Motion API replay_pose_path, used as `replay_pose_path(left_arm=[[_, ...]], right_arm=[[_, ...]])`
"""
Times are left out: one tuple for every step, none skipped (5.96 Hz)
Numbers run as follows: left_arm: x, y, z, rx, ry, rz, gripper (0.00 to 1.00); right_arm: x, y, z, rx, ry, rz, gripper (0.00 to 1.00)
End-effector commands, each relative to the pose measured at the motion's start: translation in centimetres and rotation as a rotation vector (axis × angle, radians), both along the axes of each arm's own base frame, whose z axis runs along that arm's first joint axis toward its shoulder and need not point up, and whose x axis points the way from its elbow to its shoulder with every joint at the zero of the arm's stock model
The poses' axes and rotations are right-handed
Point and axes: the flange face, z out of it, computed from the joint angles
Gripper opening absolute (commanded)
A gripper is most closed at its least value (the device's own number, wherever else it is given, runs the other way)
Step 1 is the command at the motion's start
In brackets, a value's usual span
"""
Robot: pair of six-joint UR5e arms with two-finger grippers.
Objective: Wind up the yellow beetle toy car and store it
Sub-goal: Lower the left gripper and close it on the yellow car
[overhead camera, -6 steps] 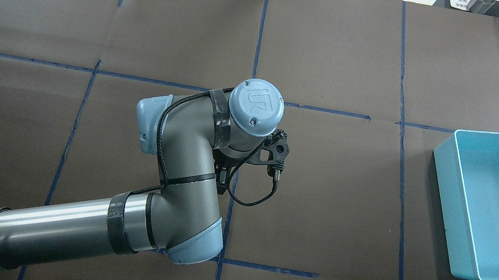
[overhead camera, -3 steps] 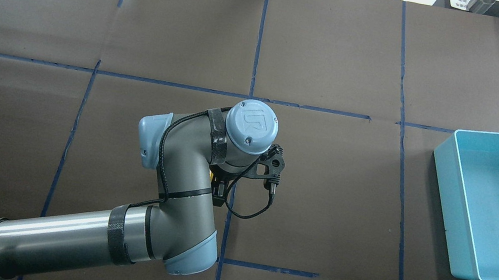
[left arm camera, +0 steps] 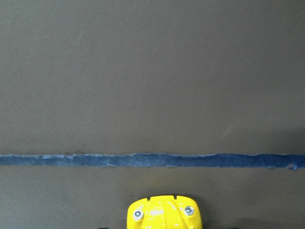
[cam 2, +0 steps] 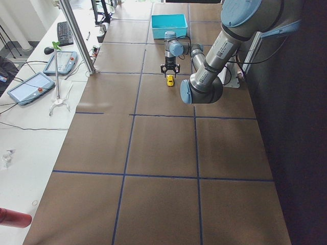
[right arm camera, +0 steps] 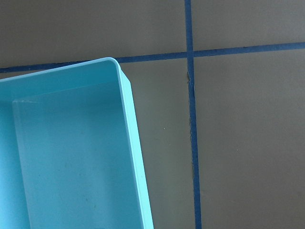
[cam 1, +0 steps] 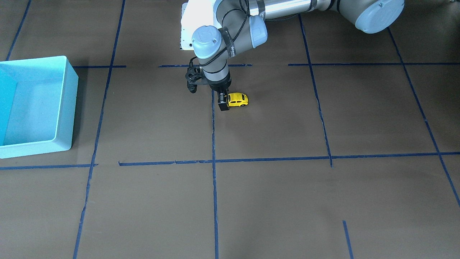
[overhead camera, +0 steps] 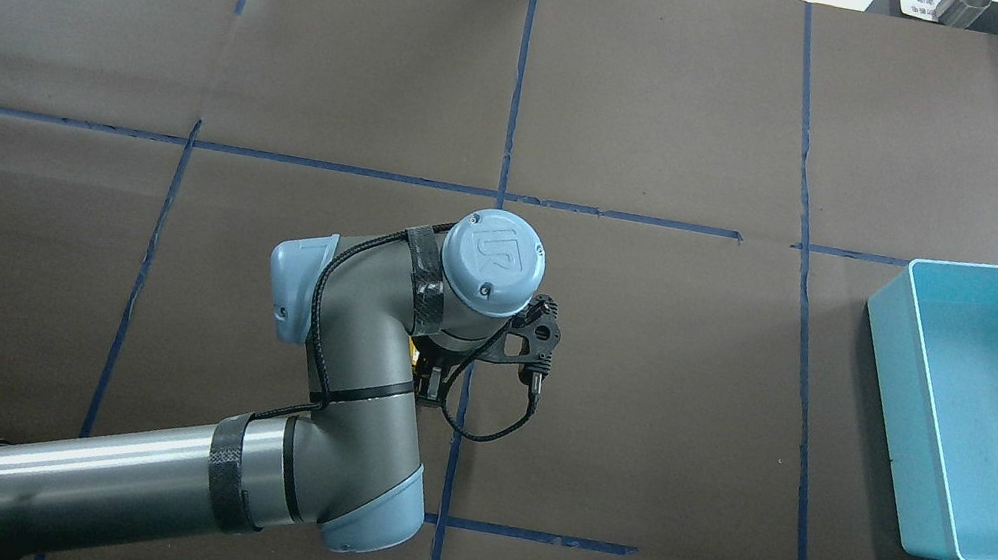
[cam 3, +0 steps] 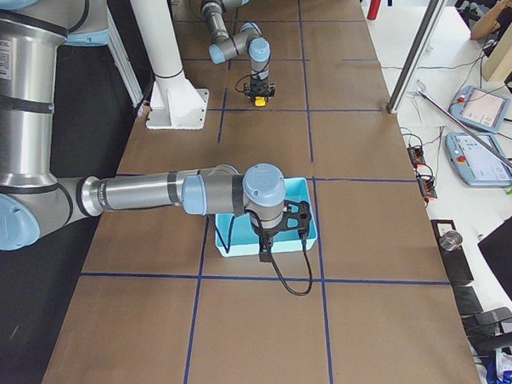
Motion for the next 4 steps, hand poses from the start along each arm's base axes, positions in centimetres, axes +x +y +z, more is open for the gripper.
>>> replay_pose_path(left_arm=[[-0.1,-0.1,-0.2,0.002,0.006,0.000,0.00],[-0.9,-0.6,-1.2,0.009,0.026,-0.010,0.00],[-2.2,-2.6,-2.6,0.030,0.082,-0.035,0.00],[-2.3,-3.1,-3.4,0.055,0.121,-0.035,0.00]], right_arm=[[0.0,0.0,0.1,-0.001,0.001,0.000,1.00],[0.0,0.0,0.1,-0.001,0.001,0.000,1.00],[0.0,0.0,0.2,-0.004,0.003,0.000,1.00],[0.0,0.0,0.3,-0.005,0.003,0.000,1.00]])
